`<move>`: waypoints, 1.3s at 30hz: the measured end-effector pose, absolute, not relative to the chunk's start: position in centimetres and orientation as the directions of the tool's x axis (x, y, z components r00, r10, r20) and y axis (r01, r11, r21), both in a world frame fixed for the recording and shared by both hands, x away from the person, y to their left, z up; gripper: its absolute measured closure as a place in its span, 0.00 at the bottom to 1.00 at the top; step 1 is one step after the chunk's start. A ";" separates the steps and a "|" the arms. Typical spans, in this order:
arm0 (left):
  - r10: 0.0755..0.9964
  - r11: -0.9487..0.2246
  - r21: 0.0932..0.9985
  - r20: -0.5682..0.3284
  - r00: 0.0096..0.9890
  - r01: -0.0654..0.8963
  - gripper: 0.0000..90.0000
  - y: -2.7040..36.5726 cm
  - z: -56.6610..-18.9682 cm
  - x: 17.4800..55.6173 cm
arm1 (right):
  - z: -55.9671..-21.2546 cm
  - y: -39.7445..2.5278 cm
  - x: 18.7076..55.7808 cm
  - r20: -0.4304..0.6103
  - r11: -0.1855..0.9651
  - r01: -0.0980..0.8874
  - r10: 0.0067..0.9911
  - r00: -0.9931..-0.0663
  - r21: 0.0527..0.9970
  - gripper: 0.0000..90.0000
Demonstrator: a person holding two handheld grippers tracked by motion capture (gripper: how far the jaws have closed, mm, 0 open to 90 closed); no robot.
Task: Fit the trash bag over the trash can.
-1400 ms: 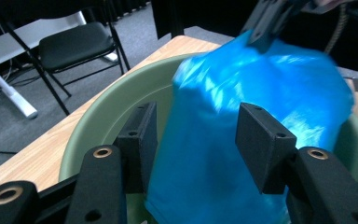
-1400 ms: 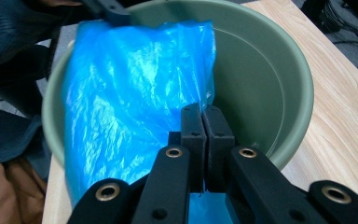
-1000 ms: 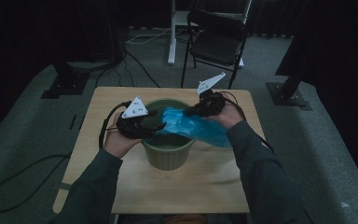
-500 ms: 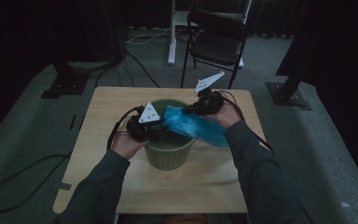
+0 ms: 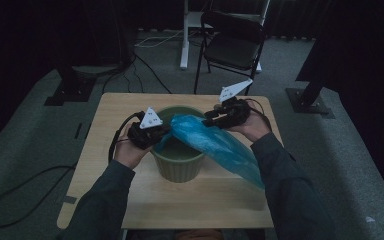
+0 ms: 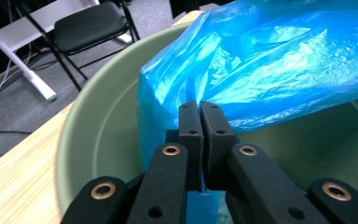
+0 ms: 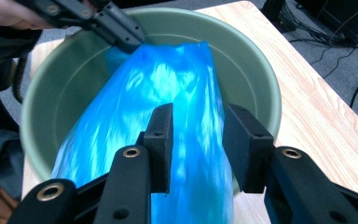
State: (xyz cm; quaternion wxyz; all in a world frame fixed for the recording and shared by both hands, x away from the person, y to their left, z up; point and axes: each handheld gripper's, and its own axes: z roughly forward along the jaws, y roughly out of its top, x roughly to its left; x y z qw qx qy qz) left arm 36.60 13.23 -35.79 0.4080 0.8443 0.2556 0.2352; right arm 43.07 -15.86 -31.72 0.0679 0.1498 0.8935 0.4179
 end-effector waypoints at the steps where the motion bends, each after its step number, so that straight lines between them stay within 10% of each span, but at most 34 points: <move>1: 0.634 -0.528 0.813 0.185 0.751 0.246 0.97 13.6 -35.9 36.7 | -31.7 -16.3 42.9 0.008 0.599 0.217 0.331 -0.944 0.771 0.70; 21: 0.688 -0.483 0.829 0.161 0.707 0.281 0.92 15.4 -36.4 37.5 | -34.8 -23.7 40.5 0.093 0.598 0.314 0.370 -0.924 0.737 0.48; 39: 0.653 -0.498 0.829 0.167 0.739 0.253 0.82 14.2 -36.0 37.1 | -37.4 -25.3 42.2 0.201 0.583 0.382 0.352 -0.914 0.717 0.49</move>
